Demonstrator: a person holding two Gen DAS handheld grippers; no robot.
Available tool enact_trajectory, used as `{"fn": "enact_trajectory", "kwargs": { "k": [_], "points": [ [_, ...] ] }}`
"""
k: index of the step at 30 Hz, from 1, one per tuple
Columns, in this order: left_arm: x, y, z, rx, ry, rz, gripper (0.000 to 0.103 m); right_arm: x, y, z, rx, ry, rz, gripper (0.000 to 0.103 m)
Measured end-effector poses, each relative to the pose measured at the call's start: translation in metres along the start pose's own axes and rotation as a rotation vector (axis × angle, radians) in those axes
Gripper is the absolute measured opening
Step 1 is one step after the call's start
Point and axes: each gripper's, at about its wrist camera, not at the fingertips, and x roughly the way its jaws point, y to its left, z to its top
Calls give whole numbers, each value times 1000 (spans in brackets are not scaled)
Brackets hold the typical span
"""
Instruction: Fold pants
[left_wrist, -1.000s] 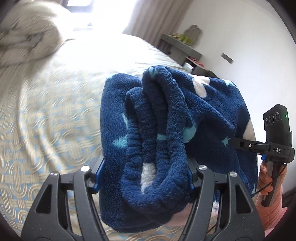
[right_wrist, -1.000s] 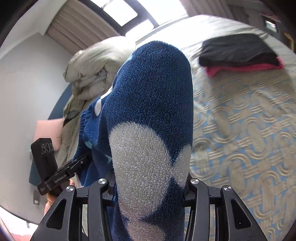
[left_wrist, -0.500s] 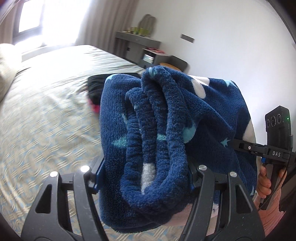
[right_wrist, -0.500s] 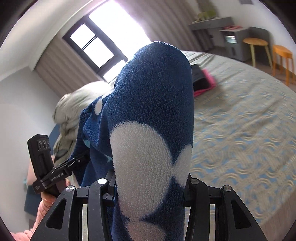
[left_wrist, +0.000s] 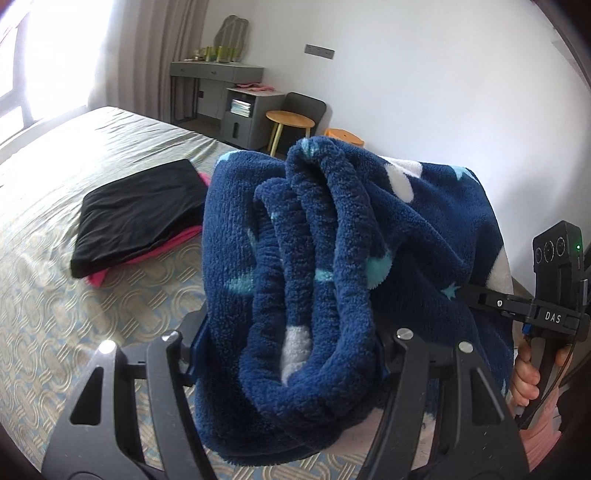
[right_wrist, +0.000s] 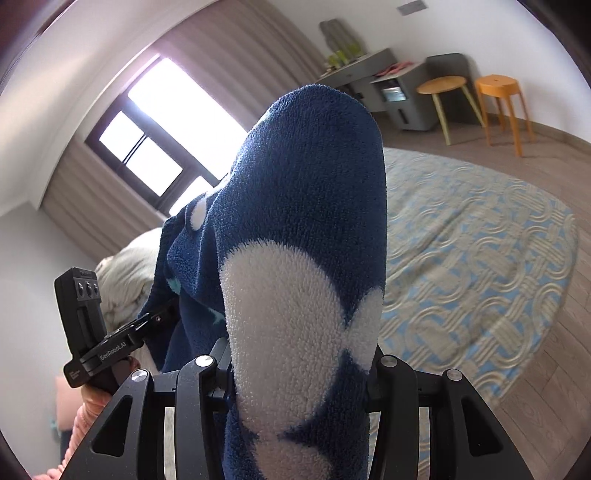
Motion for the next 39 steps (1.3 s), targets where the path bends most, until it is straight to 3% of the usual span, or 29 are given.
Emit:
{"fn": "enact_trajectory", "kwargs": {
  "k": [18,32,34,36,37,38,39],
  "points": [
    [103,-19,48,116,89,-7,67,24,-88,42,152,-22,-48,46],
    [163,-9,51,118,153,-27,67,65,-129,58,246,14,-77,46],
    [178,-7,42,147,173,0,68,76,-139,59,273,26,-87,51],
    [206,3,24,157,257,45,71,92,-151,54,314,72,-146,54],
    [210,8,19,135,248,32,77,103,-159,50,327,102,-211,58],
    [209,14,15,96,220,22,84,108,-165,46,331,97,-236,66],
    [208,21,12,48,220,-1,84,109,-168,42,332,77,-227,72]
  ]
}}
